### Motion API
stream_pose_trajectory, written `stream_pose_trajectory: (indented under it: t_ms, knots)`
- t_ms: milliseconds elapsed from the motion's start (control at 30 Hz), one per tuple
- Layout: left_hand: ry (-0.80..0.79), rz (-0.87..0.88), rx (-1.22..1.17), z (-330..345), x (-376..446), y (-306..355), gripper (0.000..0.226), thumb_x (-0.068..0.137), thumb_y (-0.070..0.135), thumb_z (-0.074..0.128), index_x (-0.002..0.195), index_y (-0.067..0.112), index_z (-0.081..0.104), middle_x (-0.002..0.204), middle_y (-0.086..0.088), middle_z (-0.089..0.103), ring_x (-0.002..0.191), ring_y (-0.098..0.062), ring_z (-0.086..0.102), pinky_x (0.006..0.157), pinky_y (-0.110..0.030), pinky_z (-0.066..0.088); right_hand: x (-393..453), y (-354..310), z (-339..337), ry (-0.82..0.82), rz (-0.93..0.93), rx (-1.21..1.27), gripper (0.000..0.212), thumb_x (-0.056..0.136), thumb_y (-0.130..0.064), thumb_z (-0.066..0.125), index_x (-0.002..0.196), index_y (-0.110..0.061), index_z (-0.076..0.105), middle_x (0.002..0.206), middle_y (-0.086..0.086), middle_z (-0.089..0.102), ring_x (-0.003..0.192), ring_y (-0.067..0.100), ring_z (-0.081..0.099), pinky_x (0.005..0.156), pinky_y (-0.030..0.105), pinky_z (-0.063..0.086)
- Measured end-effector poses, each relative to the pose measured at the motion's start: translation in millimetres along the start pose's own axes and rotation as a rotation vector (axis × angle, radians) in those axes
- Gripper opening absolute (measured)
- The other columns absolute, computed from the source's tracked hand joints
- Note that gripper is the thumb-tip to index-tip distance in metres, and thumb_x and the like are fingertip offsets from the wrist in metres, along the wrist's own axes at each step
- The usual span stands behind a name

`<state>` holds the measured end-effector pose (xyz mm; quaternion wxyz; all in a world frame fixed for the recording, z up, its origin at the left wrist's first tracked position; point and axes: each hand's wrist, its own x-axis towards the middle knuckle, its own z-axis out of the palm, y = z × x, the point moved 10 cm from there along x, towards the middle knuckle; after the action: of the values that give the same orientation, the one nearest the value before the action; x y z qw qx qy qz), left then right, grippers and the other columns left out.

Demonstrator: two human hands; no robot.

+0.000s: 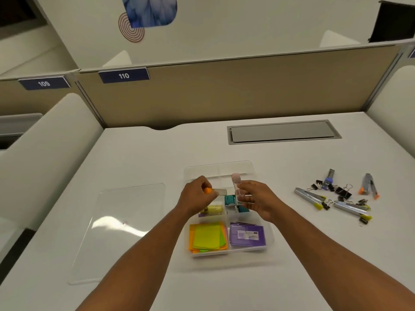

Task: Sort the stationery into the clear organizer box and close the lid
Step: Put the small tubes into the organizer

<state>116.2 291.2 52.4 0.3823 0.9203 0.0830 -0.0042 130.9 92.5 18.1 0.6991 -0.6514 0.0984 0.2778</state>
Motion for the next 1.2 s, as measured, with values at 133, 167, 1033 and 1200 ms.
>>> stream_pose_trajectory:
  t_ms: [133,167,1033,1200]
  knots:
    - [0.004,0.016,0.017,-4.1,-1.8,-10.3,0.025,0.08,0.041,0.074,0.095,0.027,0.06,0.09,0.007,0.063,0.078,-0.014,0.06,0.061,-0.019,0.043,3.2,1.1,14.3,0.0,-0.02,-0.026,0.02,0.092,-0.029,0.064,0.11,-0.019,0.063,0.108,0.011,0.067,0.097,0.027,0.066,0.078,0.035,0.056]
    - [0.019,0.019,0.011,-6.3,-1.1,-11.7,0.026,0.08,0.04,0.075,0.097,0.026,0.062,0.093,0.006,0.063,0.08,-0.015,0.06,0.062,-0.019,0.042,3.9,1.6,16.5,0.001,-0.025,-0.035,0.019,0.092,-0.029,0.065,0.108,-0.019,0.064,0.107,0.011,0.068,0.095,0.027,0.067,0.078,0.035,0.057]
    - [-0.08,0.261,0.479,16.2,0.3,-22.6,0.02,0.088,0.026,0.064,0.104,0.019,0.075,0.096,-0.002,0.068,0.089,-0.015,0.053,0.073,-0.028,0.05,16.6,-19.8,45.4,0.252,-0.312,-0.626,0.026,0.089,-0.033,0.067,0.113,-0.024,0.061,0.097,-0.008,0.068,0.088,0.012,0.064,0.07,0.026,0.054]
    - [0.046,0.171,0.195,-15.1,3.0,-31.7,0.025,0.088,0.007,0.051,0.082,0.016,0.074,0.084,-0.001,0.068,0.08,-0.011,0.053,0.067,-0.025,0.047,19.7,-33.5,76.6,0.257,-0.505,-1.188,0.032,0.091,-0.033,0.063,0.121,-0.024,0.061,0.112,-0.002,0.067,0.094,0.016,0.06,0.078,0.033,0.053]
